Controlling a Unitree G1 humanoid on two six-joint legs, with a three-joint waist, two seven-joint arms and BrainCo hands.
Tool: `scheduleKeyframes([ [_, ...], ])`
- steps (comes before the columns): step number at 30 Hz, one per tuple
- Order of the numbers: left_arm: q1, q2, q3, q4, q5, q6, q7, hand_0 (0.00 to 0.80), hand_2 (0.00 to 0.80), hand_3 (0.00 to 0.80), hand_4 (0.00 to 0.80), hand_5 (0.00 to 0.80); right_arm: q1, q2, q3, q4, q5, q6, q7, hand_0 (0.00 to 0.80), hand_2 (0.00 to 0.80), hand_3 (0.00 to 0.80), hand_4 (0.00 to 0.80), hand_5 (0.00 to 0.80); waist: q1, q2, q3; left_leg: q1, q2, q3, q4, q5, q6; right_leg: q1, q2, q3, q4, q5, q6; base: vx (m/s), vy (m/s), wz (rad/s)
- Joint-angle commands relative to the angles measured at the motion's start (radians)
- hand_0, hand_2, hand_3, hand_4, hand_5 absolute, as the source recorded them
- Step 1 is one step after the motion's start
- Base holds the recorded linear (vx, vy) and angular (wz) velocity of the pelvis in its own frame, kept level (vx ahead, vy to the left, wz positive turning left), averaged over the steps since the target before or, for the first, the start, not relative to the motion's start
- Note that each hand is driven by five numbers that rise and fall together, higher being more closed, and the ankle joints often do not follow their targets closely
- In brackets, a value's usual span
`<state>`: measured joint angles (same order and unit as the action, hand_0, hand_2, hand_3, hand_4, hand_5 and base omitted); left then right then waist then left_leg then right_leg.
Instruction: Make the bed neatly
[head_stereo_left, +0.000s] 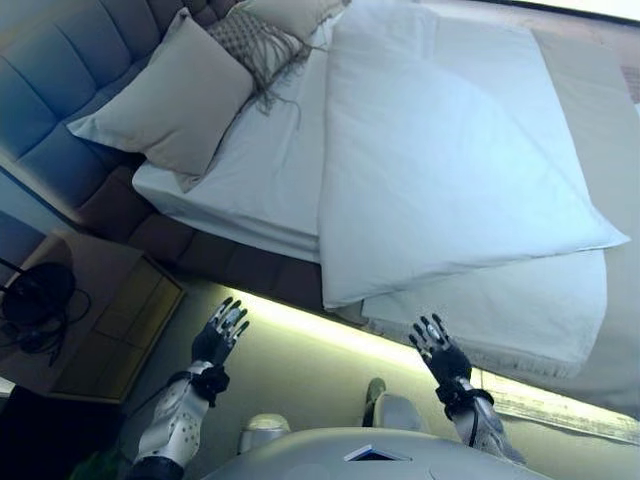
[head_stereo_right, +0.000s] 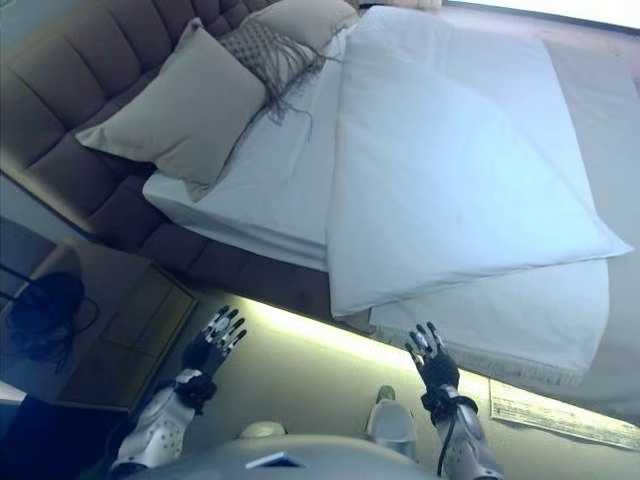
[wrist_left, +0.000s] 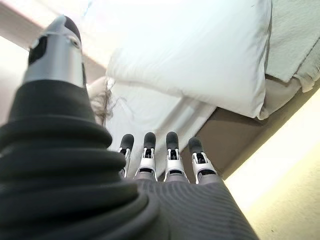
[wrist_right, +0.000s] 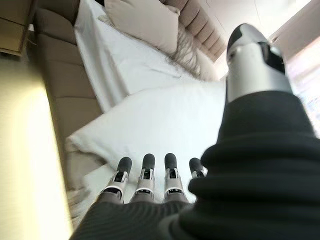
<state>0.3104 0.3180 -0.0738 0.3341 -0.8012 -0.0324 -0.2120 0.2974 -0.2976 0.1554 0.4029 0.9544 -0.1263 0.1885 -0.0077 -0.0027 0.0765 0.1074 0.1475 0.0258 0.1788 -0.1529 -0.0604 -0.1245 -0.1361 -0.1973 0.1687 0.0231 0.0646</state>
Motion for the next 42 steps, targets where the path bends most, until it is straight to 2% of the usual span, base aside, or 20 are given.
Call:
scheduleKeyframes([
  [1,-0.004,0.042,0.005,-0.103,-0.038,-0.041,-0.040,0.000,0.000,0.000,0.000,0.000,-0.012,-0.015,-0.001,-0.046,-0.002,-0.013,0.019,0.000,0.000,0.000,0.000,0.000,-0.005,-0.047,-0.027,0.001,-0.024,0.024,0.198,0.143,0.026,0.004,-0.016,0.035,-0.095,0.081,0.039,0.279,-0.357,0.16],
  [3,-0.014,0.033,-0.010,-0.100,-0.044,-0.055,-0.049,0.000,0.000,0.000,0.000,0.000,-0.028,-0.026,-0.005,-0.023,-0.003,-0.032,0.014,0.000,0.000,0.000,0.000,0.000,-0.008,-0.049,-0.026,-0.026,-0.026,0.037,0.268,0.154,0.032,0.017,-0.001,0.024,-0.089,0.055,0.012,0.184,-0.246,0.13],
  [4,-0.023,0.028,-0.021,-0.105,-0.044,-0.059,-0.059,0.000,0.000,0.000,0.000,0.000,-0.030,-0.033,-0.010,-0.015,0.001,-0.045,0.012,0.000,0.000,0.000,0.000,0.000,-0.008,-0.047,-0.019,-0.060,-0.008,0.050,0.320,0.177,0.029,0.033,0.021,0.019,-0.085,0.035,-0.013,0.183,-0.249,0.02],
  [5,-0.029,0.026,-0.032,-0.106,-0.038,-0.063,-0.067,0.000,0.000,0.000,0.000,0.000,-0.033,-0.036,-0.016,-0.006,0.002,-0.055,0.003,0.000,0.000,0.000,0.000,0.000,-0.005,-0.051,-0.014,-0.087,-0.004,0.059,0.330,0.174,0.037,0.040,0.028,0.014,-0.080,0.026,-0.020,0.192,-0.243,0.04],
  [7,-0.041,0.023,-0.046,-0.091,-0.024,-0.074,-0.075,0.000,0.000,0.000,0.000,0.000,-0.043,-0.033,-0.020,0.008,-0.003,-0.066,-0.007,0.000,0.000,0.000,0.000,0.000,0.000,-0.049,-0.006,-0.093,-0.005,0.073,0.250,0.168,0.042,0.053,0.041,-0.001,-0.065,0.002,-0.021,0.182,-0.145,0.07],
  [10,-0.059,0.029,-0.047,-0.068,-0.017,-0.059,-0.074,0.000,0.000,0.000,0.000,0.000,-0.024,-0.032,-0.028,-0.017,0.000,-0.058,-0.042,0.000,0.000,0.000,0.000,0.000,-0.004,-0.033,-0.010,-0.078,0.000,0.080,0.060,0.212,0.016,0.068,0.053,-0.020,-0.053,-0.023,-0.017,0.180,-0.024,0.14],
  [14,-0.087,0.023,-0.059,-0.049,-0.002,-0.055,-0.078,0.000,0.000,0.000,0.000,0.000,0.014,-0.035,-0.031,-0.062,0.008,-0.069,-0.057,0.000,0.000,0.000,0.000,0.000,0.003,-0.011,-0.005,-0.113,0.003,0.053,-0.118,0.285,-0.029,0.112,0.059,-0.021,-0.070,-0.051,-0.004,0.148,0.021,0.36],
  [18,-0.075,0.011,-0.057,-0.031,0.017,-0.071,-0.088,0.000,0.000,0.000,0.000,0.000,0.041,-0.035,-0.036,-0.071,0.033,-0.085,-0.028,0.000,0.000,0.000,0.000,0.000,0.042,0.015,0.012,-0.233,-0.003,-0.002,-0.257,0.405,-0.062,0.183,0.079,0.001,-0.080,-0.100,-0.009,0.259,0.048,-0.02],
  [21,-0.052,0.011,-0.048,-0.027,0.018,-0.072,-0.107,0.000,0.000,0.000,0.000,0.000,0.042,-0.029,-0.013,-0.063,0.026,-0.081,-0.025,0.000,0.000,0.000,0.000,0.000,0.073,0.031,0.010,-0.317,-0.025,-0.037,-0.266,0.392,-0.057,0.223,0.087,0.018,-0.057,-0.145,-0.018,0.372,0.082,-0.08],
  [24,-0.039,0.012,-0.041,-0.019,0.020,-0.071,-0.126,0.000,0.000,0.000,0.000,0.000,0.046,-0.014,0.004,-0.047,0.006,-0.087,-0.016,0.000,0.000,0.000,0.000,0.000,0.088,0.037,0.005,-0.341,-0.034,-0.033,-0.266,0.379,-0.054,0.260,0.084,0.021,-0.041,-0.179,-0.017,0.436,0.120,0.05],
  [27,-0.055,0.015,-0.047,0.001,0.017,-0.072,-0.117,0.000,0.000,0.000,0.000,0.000,0.031,-0.001,0.034,-0.040,0.001,-0.107,-0.038,0.000,0.000,0.000,0.000,0.000,0.097,0.037,-0.001,-0.314,-0.045,-0.036,-0.266,0.355,-0.038,0.283,0.056,0.026,-0.005,-0.210,0.003,0.447,0.159,-0.24],
  [29,-0.077,0.026,-0.050,0.025,0.021,-0.076,-0.106,0.000,0.000,0.000,0.000,0.000,0.018,0.012,0.048,-0.040,0.004,-0.108,-0.078,0.000,0.000,0.000,0.000,0.000,0.101,0.033,-0.006,-0.294,-0.065,-0.043,-0.242,0.347,-0.020,0.294,0.009,0.026,0.051,-0.217,0.030,0.510,0.233,-0.41],
  [30,-0.084,0.031,-0.050,0.030,0.026,-0.074,-0.103,0.000,0.000,0.000,0.000,0.000,0.016,0.017,0.046,-0.043,0.005,-0.098,-0.093,0.000,0.000,0.000,0.000,0.000,0.103,0.026,-0.009,-0.292,-0.078,-0.040,-0.224,0.338,-0.009,0.298,-0.011,0.026,0.067,-0.200,0.043,0.430,0.227,-0.54],
  [32,-0.096,0.038,-0.048,0.011,0.016,-0.066,-0.116,0.000,0.000,0.000,0.000,0.000,0.024,0.029,0.044,-0.075,-0.012,-0.082,-0.105,0.000,0.000,0.000,0.000,0.000,0.110,0.006,-0.028,-0.288,-0.120,-0.038,-0.183,0.308,0.030,0.293,-0.080,0.019,0.126,-0.108,0.076,0.434,0.261,-0.60],
  [33,-0.095,0.041,-0.054,-0.005,0.009,-0.065,-0.102,0.000,0.000,0.000,0.000,0.000,0.032,0.035,0.051,-0.088,-0.026,-0.089,-0.100,0.000,0.000,0.000,0.000,0.000,0.108,0.000,-0.038,-0.279,-0.145,-0.029,-0.169,0.288,0.054,0.282,-0.107,0.027,0.167,-0.055,0.079,0.368,0.241,-0.50],
  [35,-0.097,0.045,-0.055,-0.007,0.018,-0.071,-0.092,0.000,0.000,0.000,0.000,0.000,0.042,0.051,0.043,-0.085,-0.031,-0.103,-0.071,0.000,0.000,0.000,0.000,0.000,0.102,-0.002,-0.051,-0.269,-0.169,-0.016,-0.157,0.268,0.081,0.267,-0.132,0.039,0.210,-0.010,0.076,0.327,0.216,-0.33],
  [38,-0.113,0.052,-0.062,0.009,0.019,-0.075,-0.072,0.000,0.000,0.000,0.000,0.000,0.047,0.067,0.028,-0.070,-0.035,-0.112,-0.068,0.000,0.000,0.000,0.000,0.000,0.096,0.001,-0.068,-0.261,-0.205,-0.013,-0.127,0.227,0.119,0.247,-0.159,0.047,0.314,0.026,0.066,0.324,0.218,-0.11],
  [39,-0.121,0.049,-0.062,0.022,0.027,-0.075,-0.066,0.000,0.000,0.000,0.000,0.000,0.042,0.070,0.027,-0.066,-0.034,-0.114,-0.077,0.000,0.000,0.000,0.000,0.000,0.092,-0.004,-0.068,-0.240,-0.230,-0.019,-0.115,0.194,0.132,0.229,-0.180,0.055,0.406,0.044,0.071,0.246,0.245,0.10],
  [40,-0.126,0.049,-0.062,0.027,0.031,-0.077,-0.066,0.000,0.000,0.000,0.000,0.000,0.039,0.072,0.028,-0.068,-0.030,-0.117,-0.076,0.000,0.000,0.000,0.000,0.000,0.091,0.005,-0.064,-0.235,-0.236,-0.012,-0.107,0.194,0.151,0.193,-0.187,0.054,0.477,0.071,0.064,0.252,0.264,0.10],
  [42,-0.125,0.049,-0.058,0.024,0.032,-0.077,-0.066,0.000,0.000,0.000,0.000,0.000,0.042,0.071,0.029,-0.075,-0.034,-0.117,-0.077,0.000,0.000,0.000,0.000,0.000,0.089,0.013,-0.060,-0.212,-0.249,-0.007,-0.103,0.179,0.165,0.142,-0.202,0.047,0.563,0.088,0.060,0.218,0.192,0.15],
])
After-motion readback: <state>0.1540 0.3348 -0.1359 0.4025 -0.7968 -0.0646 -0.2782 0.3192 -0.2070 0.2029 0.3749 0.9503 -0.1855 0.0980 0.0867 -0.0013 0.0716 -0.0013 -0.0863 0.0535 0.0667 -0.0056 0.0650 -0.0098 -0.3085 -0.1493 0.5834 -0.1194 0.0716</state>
